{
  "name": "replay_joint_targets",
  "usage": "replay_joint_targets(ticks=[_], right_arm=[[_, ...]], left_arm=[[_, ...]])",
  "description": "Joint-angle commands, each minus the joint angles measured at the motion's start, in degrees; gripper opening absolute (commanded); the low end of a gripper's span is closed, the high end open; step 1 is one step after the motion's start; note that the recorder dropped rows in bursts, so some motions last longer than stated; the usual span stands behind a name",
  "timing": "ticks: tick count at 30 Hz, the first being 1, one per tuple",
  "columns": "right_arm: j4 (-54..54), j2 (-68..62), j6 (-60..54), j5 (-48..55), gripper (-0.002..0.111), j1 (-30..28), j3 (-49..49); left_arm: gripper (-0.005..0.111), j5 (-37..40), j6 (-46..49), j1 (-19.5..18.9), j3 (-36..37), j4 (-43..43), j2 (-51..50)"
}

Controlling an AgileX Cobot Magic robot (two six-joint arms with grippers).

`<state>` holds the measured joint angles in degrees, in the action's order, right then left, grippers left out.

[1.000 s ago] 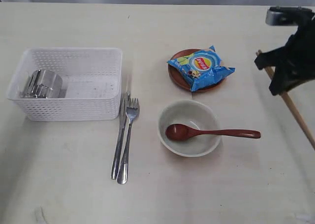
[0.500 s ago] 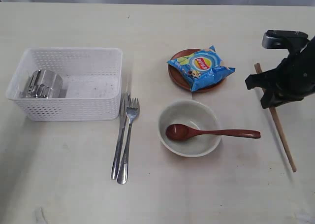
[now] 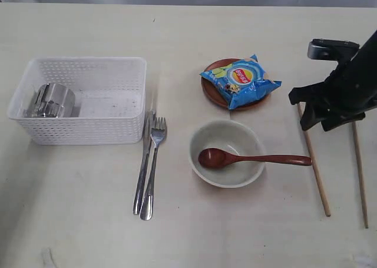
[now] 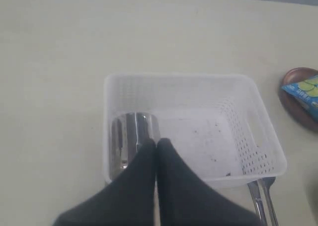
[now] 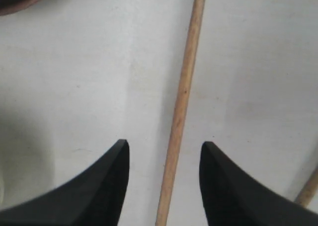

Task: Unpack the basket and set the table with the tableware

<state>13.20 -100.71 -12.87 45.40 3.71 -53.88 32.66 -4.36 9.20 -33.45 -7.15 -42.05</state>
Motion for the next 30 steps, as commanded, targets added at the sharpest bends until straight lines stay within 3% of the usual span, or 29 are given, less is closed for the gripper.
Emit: replay_joint_targets(ticks=[1,4,10,16,21,27,30], right_arm=[[-2.12,0.69,1.56,3.69,0.044,-1.02,-1.98],[-6.09,3.29,7.56,2.4,0.044,-6.36,-0.84],[-4.92,7.28,9.12,-4.47,0.044,-20.05,4.99],[-4.82,3.61,7.22,-4.73,0.044,-19.48,9.08],[-10.92,2.55,10.69,-5.57,0.043,-17.92,9.54],[-13.2,0.05,12.87,-7.39,0.027,-17.29,10.79],[-13.76,-0.9,12.87,-7.96,0.028,-15.97,10.79]], left_arm=[[0.0,-0.96,0.06,0.06,0.42,-0.77,0.1],[0.0,-0.31,0.06,0.06,0.42,-0.5,0.1],[0.0,-0.86,0.06,0.06,0.42,-0.75,0.1],[0.0,-0.96,0.06,0.06,0.42,-1.05,0.1],[0.0,-0.96,0.06,0.06,0.42,-1.05,0.1],[0.0,-0.75,-0.06,0.06,0.42,-1.16,0.1],[0.0,-0.82,0.05,0.06,0.42,-1.16,0.1]])
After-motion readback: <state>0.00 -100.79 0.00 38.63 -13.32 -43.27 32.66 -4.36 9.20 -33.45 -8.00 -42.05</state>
